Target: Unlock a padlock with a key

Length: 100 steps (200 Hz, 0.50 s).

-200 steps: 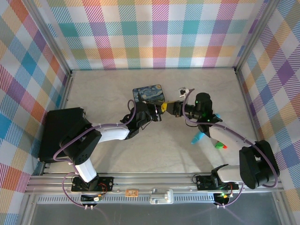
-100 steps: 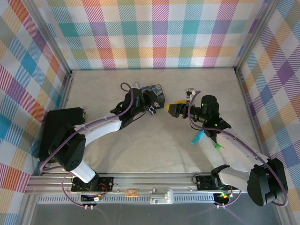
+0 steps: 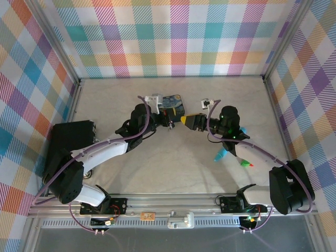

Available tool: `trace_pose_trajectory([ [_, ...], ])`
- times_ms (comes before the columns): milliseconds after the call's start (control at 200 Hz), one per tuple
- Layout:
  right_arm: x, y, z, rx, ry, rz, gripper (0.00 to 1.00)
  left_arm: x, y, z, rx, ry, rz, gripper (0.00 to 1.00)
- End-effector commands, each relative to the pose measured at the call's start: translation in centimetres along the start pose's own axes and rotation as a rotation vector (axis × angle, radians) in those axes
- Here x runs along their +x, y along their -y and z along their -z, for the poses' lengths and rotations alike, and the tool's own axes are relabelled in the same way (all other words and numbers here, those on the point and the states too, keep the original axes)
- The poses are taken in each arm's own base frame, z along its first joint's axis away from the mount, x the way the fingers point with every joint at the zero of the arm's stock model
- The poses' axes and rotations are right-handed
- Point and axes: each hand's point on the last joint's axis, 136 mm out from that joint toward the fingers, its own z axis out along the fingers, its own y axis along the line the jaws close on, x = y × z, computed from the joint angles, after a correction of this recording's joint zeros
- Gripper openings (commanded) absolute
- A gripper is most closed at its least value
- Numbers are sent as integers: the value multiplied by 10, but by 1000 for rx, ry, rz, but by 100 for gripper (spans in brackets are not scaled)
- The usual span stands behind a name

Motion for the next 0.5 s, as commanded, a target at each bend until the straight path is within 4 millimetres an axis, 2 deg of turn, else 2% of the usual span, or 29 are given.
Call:
trace_pose_trajectory([
  [0,-4,-33,-5,-126,14,59,59,-18,25,8,106,75,-17,0],
  [290,1,-29,-9,-115,18,53,43,-30,35,17,166,148,76,0],
  [495,-1,-32,-16,-145,17,50,40,-30,45,20,207,155,102,0],
])
